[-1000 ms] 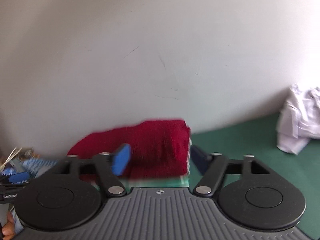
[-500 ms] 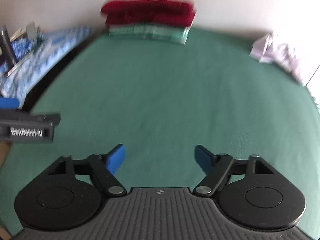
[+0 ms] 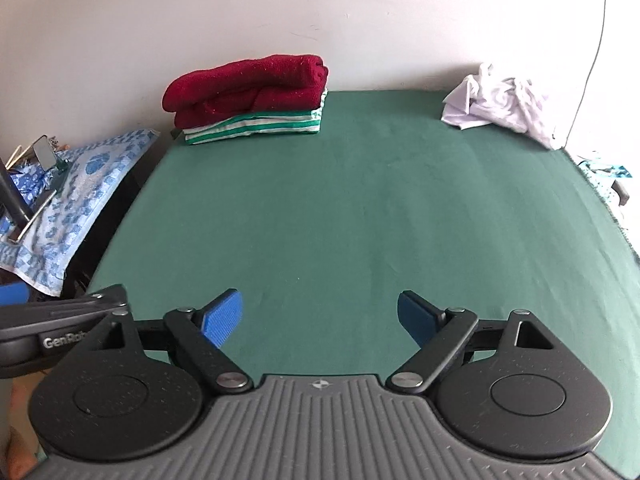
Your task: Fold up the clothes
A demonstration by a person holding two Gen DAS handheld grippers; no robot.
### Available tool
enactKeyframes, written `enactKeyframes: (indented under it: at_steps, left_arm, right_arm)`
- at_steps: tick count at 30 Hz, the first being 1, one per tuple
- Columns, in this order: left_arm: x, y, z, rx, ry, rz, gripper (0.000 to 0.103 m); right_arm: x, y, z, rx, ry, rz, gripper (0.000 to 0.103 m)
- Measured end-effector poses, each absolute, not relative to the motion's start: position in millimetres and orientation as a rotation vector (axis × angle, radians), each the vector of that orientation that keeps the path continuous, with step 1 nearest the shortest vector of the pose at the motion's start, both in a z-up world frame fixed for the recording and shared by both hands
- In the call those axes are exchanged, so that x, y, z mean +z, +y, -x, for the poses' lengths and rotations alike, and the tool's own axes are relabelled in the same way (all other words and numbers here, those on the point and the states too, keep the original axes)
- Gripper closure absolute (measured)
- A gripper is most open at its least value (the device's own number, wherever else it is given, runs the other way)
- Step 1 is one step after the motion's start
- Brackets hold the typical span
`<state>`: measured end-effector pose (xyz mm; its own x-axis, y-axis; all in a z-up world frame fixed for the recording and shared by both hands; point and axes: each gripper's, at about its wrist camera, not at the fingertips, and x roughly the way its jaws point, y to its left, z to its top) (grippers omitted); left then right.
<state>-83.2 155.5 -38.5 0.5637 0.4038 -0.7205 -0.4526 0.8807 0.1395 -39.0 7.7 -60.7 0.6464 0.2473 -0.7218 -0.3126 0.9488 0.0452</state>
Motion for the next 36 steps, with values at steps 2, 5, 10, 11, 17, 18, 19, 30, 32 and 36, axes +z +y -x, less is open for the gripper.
enactKeyframes:
  at_steps: [2, 5, 10, 11, 17, 18, 19, 30, 32, 36]
  left_arm:
    - [-35.2, 155.6, 85.2, 0.483, 0.815, 0.047, 0.001]
    - [-30.5, 160.7, 91.0, 0.473, 0.795, 0.023, 0.001]
    - [-31.1, 182.7, 99.1, 0.406, 0.799, 0.047, 0.001]
    - [-31.2, 186.8, 101.1, 0.398, 0.794, 0.049, 0.001]
    - [-30.6, 200.1, 109.1, 0.39, 0.791, 0.027, 0.001]
    - [-30.4, 201.0, 109.9, 0.395, 0.787, 0.02, 0.001]
    - [-29.9, 202.1, 110.0, 0.399, 0.783, 0.02, 0.001]
    - [-22.1, 215.1, 99.9, 0.43, 0.777, 0.118, 0.002]
    - [-21.8, 212.8, 96.8, 0.444, 0.777, 0.125, 0.001]
    - [-21.4, 207.2, 92.3, 0.476, 0.769, 0.114, 0.001]
  right_arm:
    - [-57.0, 9.7, 48.1, 0.276, 0.784, 0.095, 0.016]
    - [-52.0, 19.6, 55.9, 0.236, 0.786, 0.044, 0.015]
    - [-47.5, 44.0, 67.1, 0.173, 0.761, 0.04, 0.015]
    - [-48.0, 47.7, 69.2, 0.166, 0.753, 0.037, 0.014]
    - [-51.5, 64.3, 73.4, 0.126, 0.763, 0.014, 0.014]
    - [-51.5, 66.2, 73.4, 0.127, 0.755, 0.01, 0.014]
    - [-51.8, 68.9, 72.7, 0.128, 0.751, 0.009, 0.014]
    - [-48.4, 75.5, 53.2, 0.202, 0.722, 0.042, 0.014]
    - [-48.3, 74.5, 48.8, 0.22, 0.722, 0.055, 0.014]
    - [-49.1, 70.5, 41.3, 0.249, 0.725, 0.053, 0.014]
